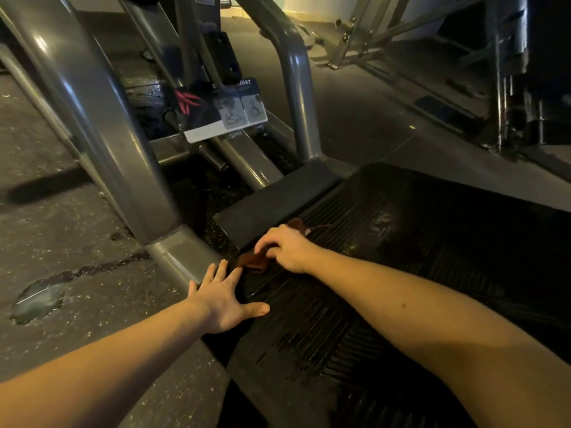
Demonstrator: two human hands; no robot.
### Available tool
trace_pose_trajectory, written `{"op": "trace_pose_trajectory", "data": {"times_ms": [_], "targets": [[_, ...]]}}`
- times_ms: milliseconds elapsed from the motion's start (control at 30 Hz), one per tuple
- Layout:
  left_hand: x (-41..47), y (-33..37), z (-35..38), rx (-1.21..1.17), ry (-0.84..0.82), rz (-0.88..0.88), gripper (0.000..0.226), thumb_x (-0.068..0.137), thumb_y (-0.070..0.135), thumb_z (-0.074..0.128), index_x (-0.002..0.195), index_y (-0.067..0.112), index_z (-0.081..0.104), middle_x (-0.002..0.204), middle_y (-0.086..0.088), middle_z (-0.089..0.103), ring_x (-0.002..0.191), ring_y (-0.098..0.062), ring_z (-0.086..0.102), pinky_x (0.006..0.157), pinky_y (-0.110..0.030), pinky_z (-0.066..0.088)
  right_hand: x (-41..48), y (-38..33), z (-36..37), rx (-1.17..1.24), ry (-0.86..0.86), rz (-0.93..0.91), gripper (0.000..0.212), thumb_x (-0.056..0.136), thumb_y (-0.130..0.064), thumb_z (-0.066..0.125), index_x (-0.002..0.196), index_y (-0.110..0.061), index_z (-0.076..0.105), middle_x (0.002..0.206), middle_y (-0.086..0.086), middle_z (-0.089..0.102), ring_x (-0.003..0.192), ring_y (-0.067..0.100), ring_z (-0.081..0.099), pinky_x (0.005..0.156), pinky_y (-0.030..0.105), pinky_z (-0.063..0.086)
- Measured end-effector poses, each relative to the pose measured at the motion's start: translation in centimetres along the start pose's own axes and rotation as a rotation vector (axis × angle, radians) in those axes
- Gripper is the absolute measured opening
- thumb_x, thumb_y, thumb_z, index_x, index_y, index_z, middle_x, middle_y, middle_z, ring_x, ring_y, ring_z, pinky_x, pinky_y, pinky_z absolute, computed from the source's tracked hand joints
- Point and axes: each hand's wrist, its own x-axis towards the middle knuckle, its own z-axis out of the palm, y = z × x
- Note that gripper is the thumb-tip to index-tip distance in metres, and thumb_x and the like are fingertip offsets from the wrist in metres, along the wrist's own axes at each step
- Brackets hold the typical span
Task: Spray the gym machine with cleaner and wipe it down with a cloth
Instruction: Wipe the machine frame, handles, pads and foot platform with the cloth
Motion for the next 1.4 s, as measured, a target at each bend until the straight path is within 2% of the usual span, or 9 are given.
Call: {"op": "trace_pose_trajectory", "data": {"times_ms": [200,367,500,667,833,967,1167,1267,1400], "targets": [[-0.5,-0.1,0.4,-0.029,0.066,0.004,0.114,0.080,0.087,0.051,0.165,0.031,0.000,0.172,-0.001,-0.013,0.158,-0.027,-0.014,0.128,-0.049,-0.003,-2.5,7.6,-6.8,-0.256,0.162,0.519,0.039,0.102,-0.013,0.052,0.123,-0.041,0.069,0.137,0.004,0.058,0.133,0.031,0.044,0.109,0.046,0.036],[-0.8,-0.3,0.8,-0.038,0.092,0.021,0.109,0.085,0.082,0.052,0.166,0.023,0.007,0.173,-0.006,-0.005,0.159,-0.029,-0.007,0.129,-0.048,0.001,-4.9,1.0,-2.7,-0.106,0.138,0.428,0.034,0.100,-0.016,0.057,0.120,-0.039,0.072,0.136,0.002,0.061,0.133,0.027,0.046,0.111,0.042,0.039],[-2.3,-0.1,0.6,-0.060,0.197,0.042,0.079,0.099,0.064,0.049,0.162,0.022,0.027,0.169,-0.006,0.026,0.157,-0.030,0.019,0.127,-0.048,0.016,-8.5,-3.8,0.6,-0.004,0.142,0.350,0.028,0.097,-0.014,0.062,0.111,-0.034,0.076,0.124,-0.003,0.066,0.125,0.021,0.052,0.109,0.040,0.037],[-4.5,0.2,-0.2,-0.648,0.309,0.155,0.062,0.098,0.038,0.066,0.151,0.012,0.047,0.140,-0.012,0.062,0.127,-0.030,0.060,0.112,-0.045,0.045,-11.7,-6.4,-1.6,0.765,0.366,0.465,0.028,0.095,0.004,0.064,0.115,-0.015,0.073,0.100,0.011,0.072,0.088,0.025,0.071,0.074,0.035,0.060],[-7.1,2.9,-1.3,-0.869,0.220,0.364,0.078,0.091,0.042,0.076,0.155,0.022,0.036,0.147,-0.001,0.051,0.122,-0.020,0.058,0.106,-0.049,0.051,-13.8,-8.2,-2.5,0.960,0.554,0.534,0.019,0.096,-0.012,0.071,0.111,-0.019,0.062,0.109,0.014,0.072,0.093,0.026,0.072,0.074,0.040,0.061],[-8.0,3.9,-1.7,-0.686,0.176,0.524,0.080,0.090,0.038,0.078,0.158,0.027,0.036,0.139,0.000,0.056,0.121,-0.015,0.058,0.107,-0.033,0.048,-15.0,-9.6,-1.3,1.170,0.592,0.639,0.041,0.094,-0.024,0.075,0.127,-0.021,0.051,0.117,0.013,0.068,0.103,0.033,0.071,0.088,0.058,0.061],[-8.8,3.9,-2.2,-0.456,-0.008,0.605,0.073,0.087,0.027,0.082,0.151,0.028,0.047,0.125,0.004,0.064,0.100,-0.006,0.065,0.075,-0.013,0.051,-17.4,-10.5,-0.1,0.900,0.619,0.785,0.046,0.086,-0.037,0.083,0.122,-0.017,0.060,0.113,0.008,0.068,0.103,0.026,0.068,0.091,0.047,0.060],[-9.4,3.9,-3.2,-0.264,-0.018,0.663,0.070,0.086,0.017,0.083,0.147,0.028,0.051,0.115,0.011,0.063,0.093,0.003,0.064,0.075,-0.006,0.045,-18.7,-11.2,-1.3,0.777,0.640,0.775,0.048,0.084,-0.040,0.085,0.121,-0.018,0.061,0.112,0.005,0.066,0.106,0.023,0.065,0.094,0.041,0.057],[-9.1,3.4,-4.5,-0.004,0.179,0.639,0.058,0.089,0.038,0.079,0.143,0.028,0.059,0.118,0.006,0.055,0.111,-0.012,0.053,0.095,-0.025,0.037,-20.2,-11.9,-2.5,1.027,0.567,0.770,0.041,0.087,-0.018,0.083,0.123,-0.015,0.064,0.108,0.012,0.072,0.097,0.027,0.072,0.084,0.042,0.063]]}}
